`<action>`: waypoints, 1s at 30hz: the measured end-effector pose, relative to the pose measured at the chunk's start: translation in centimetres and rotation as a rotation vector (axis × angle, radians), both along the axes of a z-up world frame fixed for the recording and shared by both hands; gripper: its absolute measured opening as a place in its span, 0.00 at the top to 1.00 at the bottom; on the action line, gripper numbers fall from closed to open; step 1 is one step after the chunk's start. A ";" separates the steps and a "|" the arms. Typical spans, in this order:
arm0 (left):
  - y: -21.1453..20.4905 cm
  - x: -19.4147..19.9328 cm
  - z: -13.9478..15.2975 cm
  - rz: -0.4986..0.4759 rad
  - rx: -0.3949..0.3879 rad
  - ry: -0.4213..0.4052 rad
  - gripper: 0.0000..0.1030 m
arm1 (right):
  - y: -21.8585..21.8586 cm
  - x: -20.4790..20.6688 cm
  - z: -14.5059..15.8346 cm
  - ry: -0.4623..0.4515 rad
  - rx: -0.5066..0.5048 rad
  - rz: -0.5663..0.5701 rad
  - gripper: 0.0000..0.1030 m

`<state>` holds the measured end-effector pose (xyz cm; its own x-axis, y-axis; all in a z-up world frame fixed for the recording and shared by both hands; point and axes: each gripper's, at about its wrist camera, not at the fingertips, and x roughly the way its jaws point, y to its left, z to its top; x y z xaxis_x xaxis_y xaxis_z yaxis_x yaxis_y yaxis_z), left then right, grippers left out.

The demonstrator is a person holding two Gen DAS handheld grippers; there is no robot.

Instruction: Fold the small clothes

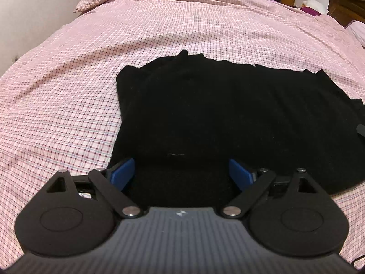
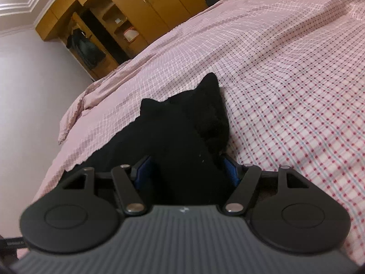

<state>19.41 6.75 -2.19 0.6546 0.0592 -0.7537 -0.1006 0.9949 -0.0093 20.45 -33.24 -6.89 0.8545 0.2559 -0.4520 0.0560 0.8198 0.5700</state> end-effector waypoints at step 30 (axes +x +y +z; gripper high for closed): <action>2.0 -1.6 1.9 0.006 -0.016 -0.044 0.09 | 0.5 1.4 1.2 -0.073 0.160 -0.110 0.81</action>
